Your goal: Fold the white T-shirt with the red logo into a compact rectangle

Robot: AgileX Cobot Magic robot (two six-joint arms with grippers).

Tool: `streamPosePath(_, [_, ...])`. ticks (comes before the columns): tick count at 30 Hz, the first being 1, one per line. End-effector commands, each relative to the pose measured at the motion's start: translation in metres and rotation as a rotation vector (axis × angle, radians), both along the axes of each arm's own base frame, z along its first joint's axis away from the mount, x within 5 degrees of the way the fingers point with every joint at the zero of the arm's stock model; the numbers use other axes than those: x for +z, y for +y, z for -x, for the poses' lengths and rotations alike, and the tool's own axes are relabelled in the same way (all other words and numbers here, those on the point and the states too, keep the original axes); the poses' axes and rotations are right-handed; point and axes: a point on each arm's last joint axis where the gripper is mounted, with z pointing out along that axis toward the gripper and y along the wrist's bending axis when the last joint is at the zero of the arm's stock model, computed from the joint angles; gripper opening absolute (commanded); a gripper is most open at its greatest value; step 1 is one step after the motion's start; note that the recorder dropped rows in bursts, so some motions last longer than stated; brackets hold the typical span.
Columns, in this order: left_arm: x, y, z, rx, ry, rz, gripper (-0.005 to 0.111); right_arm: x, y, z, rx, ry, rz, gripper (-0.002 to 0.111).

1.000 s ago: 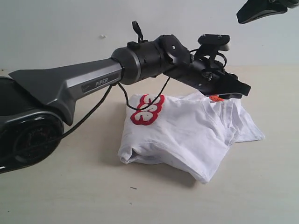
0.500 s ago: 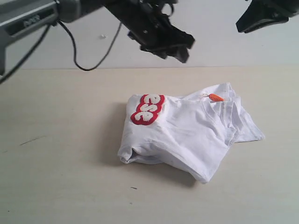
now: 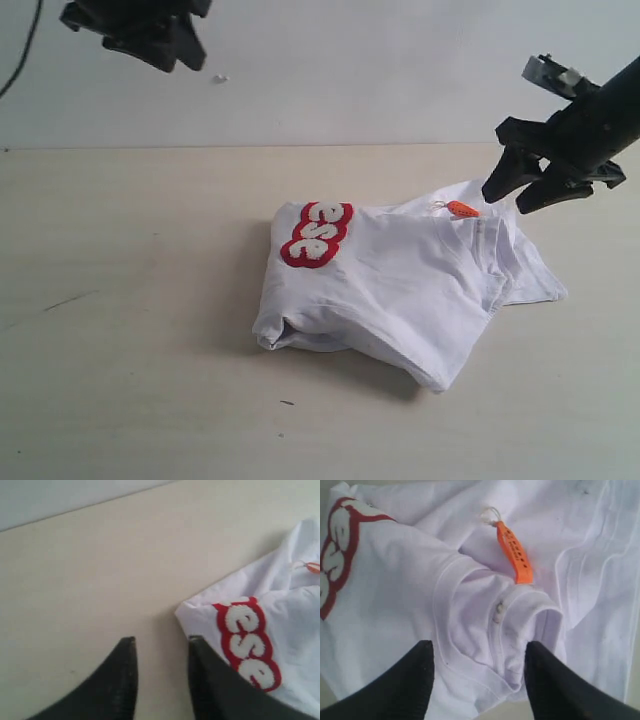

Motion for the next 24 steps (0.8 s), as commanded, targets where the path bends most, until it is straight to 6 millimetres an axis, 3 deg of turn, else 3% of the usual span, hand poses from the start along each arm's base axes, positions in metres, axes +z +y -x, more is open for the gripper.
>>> streamPosePath(1, [0.026,0.046,0.013,0.111,-0.103,0.001,-0.001,0.0,-0.002,-0.001,-0.016,-0.008,0.0,0.054])
streamPosePath(6, [0.032,0.088,0.033,0.227,-0.177,0.023,0.0,0.0,-0.008,0.016,-0.026,0.112,0.09,0.054])
streamPosePath(10, [0.028,0.105,0.049,0.248,-0.184,0.068,0.0,-0.018,-0.001,0.027,-0.081,0.056,0.055,0.054])
streamPosePath(15, [0.023,0.11,0.068,0.25,-0.197,0.128,0.0,-0.025,0.016,0.027,-0.054,-0.044,-0.119,0.054])
streamPosePath(24, [0.021,0.111,0.076,0.265,-0.23,0.122,0.0,-0.051,0.005,0.016,-0.134,-0.068,-0.013,0.054])
